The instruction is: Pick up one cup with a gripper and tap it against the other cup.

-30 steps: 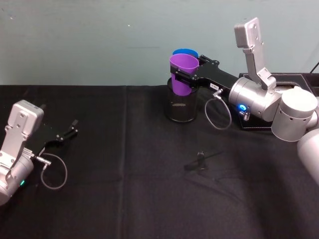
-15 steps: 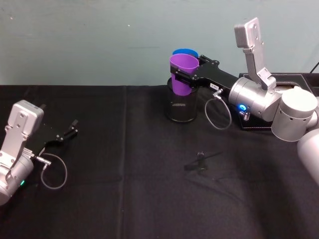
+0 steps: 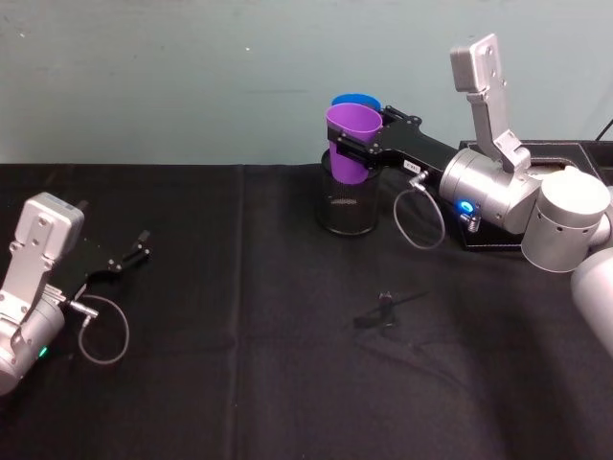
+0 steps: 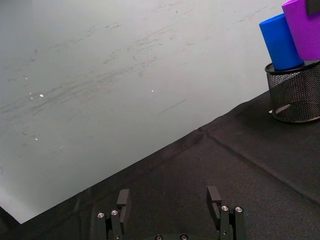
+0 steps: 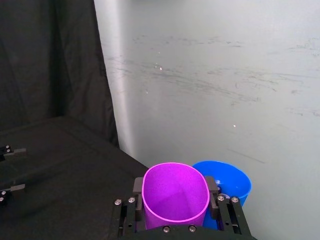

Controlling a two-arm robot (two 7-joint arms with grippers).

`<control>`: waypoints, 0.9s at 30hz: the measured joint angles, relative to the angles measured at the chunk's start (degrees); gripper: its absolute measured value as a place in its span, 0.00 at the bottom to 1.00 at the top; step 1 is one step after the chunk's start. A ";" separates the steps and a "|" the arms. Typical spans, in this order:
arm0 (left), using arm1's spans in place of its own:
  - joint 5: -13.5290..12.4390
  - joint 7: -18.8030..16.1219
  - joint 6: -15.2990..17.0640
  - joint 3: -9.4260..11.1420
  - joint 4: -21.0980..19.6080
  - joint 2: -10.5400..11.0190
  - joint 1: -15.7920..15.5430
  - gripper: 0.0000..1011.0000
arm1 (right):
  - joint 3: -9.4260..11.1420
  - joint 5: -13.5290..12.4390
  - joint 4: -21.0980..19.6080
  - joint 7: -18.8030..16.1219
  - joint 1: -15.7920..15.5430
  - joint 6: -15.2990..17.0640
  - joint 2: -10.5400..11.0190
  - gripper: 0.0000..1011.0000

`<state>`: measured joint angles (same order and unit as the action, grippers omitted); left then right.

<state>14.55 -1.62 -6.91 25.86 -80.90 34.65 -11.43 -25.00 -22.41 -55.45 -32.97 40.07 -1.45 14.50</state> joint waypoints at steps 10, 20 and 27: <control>0.00 0.00 0.00 0.00 0.00 0.00 0.00 0.99 | 0.00 0.00 0.00 0.00 0.00 0.00 0.00 0.72; 0.00 0.00 0.00 0.00 0.00 0.00 0.00 0.99 | 0.00 0.00 0.00 0.00 0.00 0.00 0.00 0.72; 0.00 0.00 0.00 0.00 0.00 0.00 0.00 0.99 | 0.00 0.00 0.00 0.00 0.00 0.00 0.00 0.72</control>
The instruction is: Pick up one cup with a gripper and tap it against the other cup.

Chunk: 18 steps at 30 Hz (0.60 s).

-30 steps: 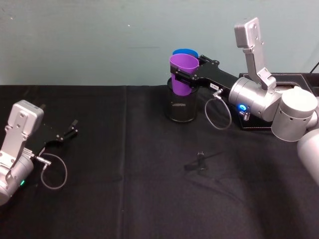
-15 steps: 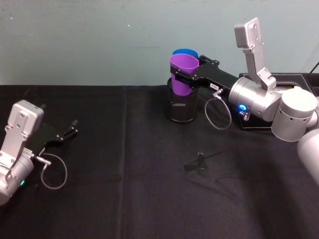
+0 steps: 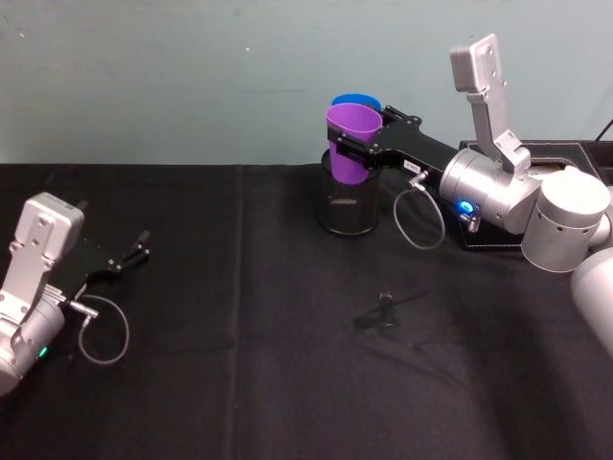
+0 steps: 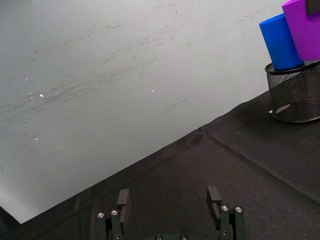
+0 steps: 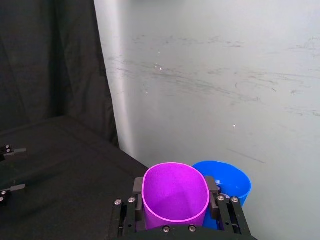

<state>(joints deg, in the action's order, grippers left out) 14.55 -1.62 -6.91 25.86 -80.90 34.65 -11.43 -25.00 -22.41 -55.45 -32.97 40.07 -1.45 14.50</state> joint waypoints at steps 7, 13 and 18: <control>0.00 0.00 0.00 0.00 0.00 0.00 0.00 0.99 | 0.00 0.00 0.00 0.00 0.00 0.00 0.00 0.72; 0.00 0.00 0.00 0.00 0.00 0.00 0.00 0.99 | -0.05 0.07 -0.28 0.01 -0.01 0.02 0.06 0.72; 0.00 0.00 0.00 0.00 0.00 0.00 0.00 0.99 | -0.45 0.60 -4.09 0.62 -1.02 1.03 0.79 0.72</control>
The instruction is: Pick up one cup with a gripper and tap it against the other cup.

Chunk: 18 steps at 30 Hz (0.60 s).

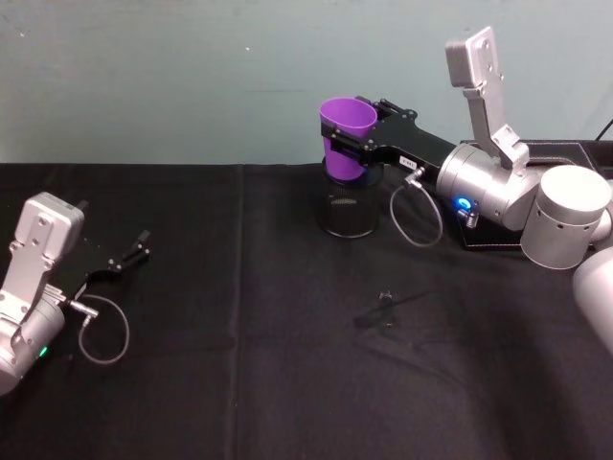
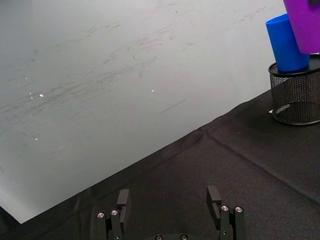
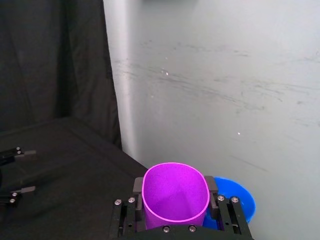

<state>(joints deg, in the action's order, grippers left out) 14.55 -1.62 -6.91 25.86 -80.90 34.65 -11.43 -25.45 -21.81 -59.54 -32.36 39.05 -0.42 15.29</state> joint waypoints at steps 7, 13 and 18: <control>0.00 0.00 0.00 0.00 0.00 0.00 0.00 0.99 | -0.04 -0.29 -6.63 1.28 -3.51 1.98 1.52 0.72; 0.00 0.00 0.00 0.00 0.00 0.00 0.00 0.99 | 0.05 -0.81 -12.24 2.63 -7.72 3.26 3.34 0.72; -0.01 0.00 0.00 0.00 0.00 0.00 0.00 0.99 | 0.76 -0.73 -17.98 5.36 -13.04 3.43 5.38 0.72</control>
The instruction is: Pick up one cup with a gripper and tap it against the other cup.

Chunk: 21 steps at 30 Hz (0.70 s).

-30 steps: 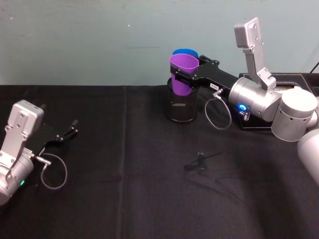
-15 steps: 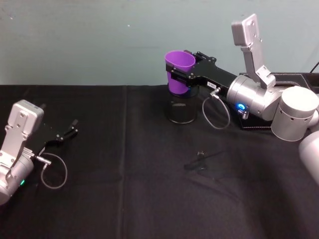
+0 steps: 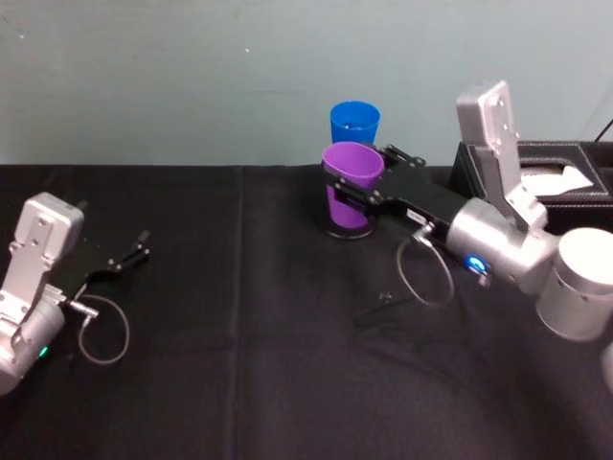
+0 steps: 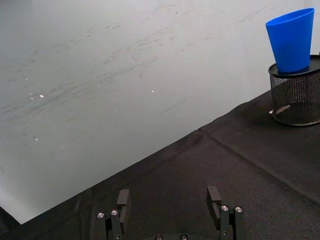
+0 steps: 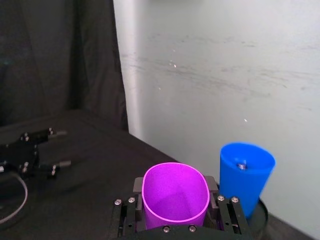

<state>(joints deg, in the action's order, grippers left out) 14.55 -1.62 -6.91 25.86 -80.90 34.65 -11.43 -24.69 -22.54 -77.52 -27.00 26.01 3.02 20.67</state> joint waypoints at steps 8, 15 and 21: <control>0.00 0.00 0.00 0.00 0.00 0.00 0.00 0.99 | 1.85 1.26 -6.72 3.85 -8.88 -2.08 2.24 0.72; 0.00 0.00 0.00 0.00 0.00 0.00 0.00 0.99 | 2.40 2.47 -5.92 4.80 -12.90 -5.91 1.13 0.72; 0.00 0.00 0.00 0.00 0.00 0.00 0.00 0.99 | 2.53 3.37 -3.47 4.82 -14.38 -7.85 -0.48 0.72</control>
<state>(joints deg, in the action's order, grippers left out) 14.55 -1.62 -6.91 25.86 -80.90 34.65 -11.43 -22.16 -19.16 -80.99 -22.18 11.63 -4.83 20.19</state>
